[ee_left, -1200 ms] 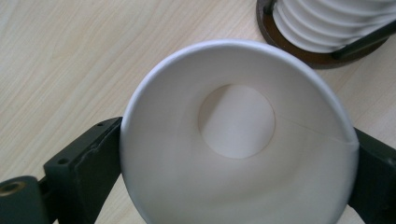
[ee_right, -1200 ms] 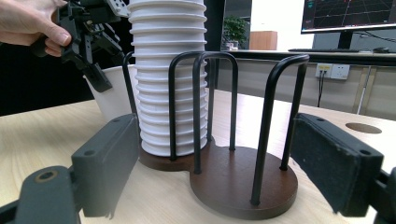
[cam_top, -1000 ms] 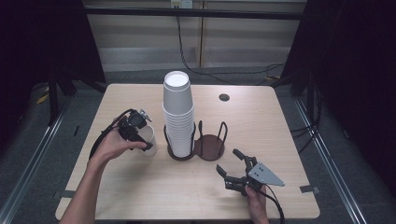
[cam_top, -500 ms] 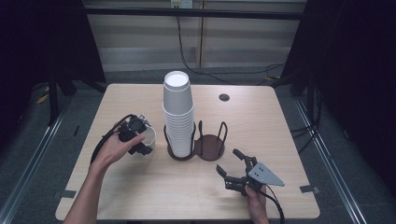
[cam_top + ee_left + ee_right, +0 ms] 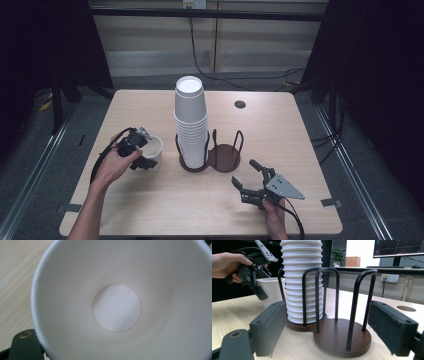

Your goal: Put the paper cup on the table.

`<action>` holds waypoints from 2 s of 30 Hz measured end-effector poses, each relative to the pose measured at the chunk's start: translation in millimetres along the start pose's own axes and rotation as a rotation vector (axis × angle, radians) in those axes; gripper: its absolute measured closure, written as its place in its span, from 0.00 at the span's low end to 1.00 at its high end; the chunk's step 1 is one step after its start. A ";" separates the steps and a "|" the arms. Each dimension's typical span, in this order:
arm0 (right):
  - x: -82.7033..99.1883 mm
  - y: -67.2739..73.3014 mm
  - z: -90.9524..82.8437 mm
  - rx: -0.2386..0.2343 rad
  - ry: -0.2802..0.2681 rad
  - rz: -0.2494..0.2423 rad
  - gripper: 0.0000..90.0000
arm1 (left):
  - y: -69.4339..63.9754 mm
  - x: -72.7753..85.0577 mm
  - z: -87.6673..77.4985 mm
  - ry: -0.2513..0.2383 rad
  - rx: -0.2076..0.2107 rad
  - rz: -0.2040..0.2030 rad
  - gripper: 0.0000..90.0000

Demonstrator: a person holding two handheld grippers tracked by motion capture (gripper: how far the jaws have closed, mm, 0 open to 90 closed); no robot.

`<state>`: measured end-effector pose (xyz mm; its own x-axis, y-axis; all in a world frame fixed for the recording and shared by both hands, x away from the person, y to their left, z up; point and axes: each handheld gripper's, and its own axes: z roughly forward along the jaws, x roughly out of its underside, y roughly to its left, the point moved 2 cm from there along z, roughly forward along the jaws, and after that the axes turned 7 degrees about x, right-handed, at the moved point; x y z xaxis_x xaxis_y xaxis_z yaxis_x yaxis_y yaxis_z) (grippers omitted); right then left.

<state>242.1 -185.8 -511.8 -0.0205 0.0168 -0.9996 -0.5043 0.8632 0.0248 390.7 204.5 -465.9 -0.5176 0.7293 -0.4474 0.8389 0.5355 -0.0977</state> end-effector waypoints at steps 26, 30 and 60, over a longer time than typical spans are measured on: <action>0.0 0.0 0.0 0.000 0.000 0.000 0.16 | -3.0 36.0 -29.1 -0.234 -0.015 -0.030 0.18; 0.0 0.0 0.0 0.000 0.000 0.000 0.15 | -7.6 40.6 -39.1 -0.321 -0.004 -0.052 0.18; 0.1 0.1 0.0 0.005 -0.001 0.002 0.15 | -83.4 65.5 -43.1 -0.791 -0.006 -0.080 0.18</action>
<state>242.0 -185.7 -511.9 -0.0209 0.0192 -0.9996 -0.5000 0.8656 0.0270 279.5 226.0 -448.7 -0.3009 0.1712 -0.9382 0.8022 0.5774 -0.1520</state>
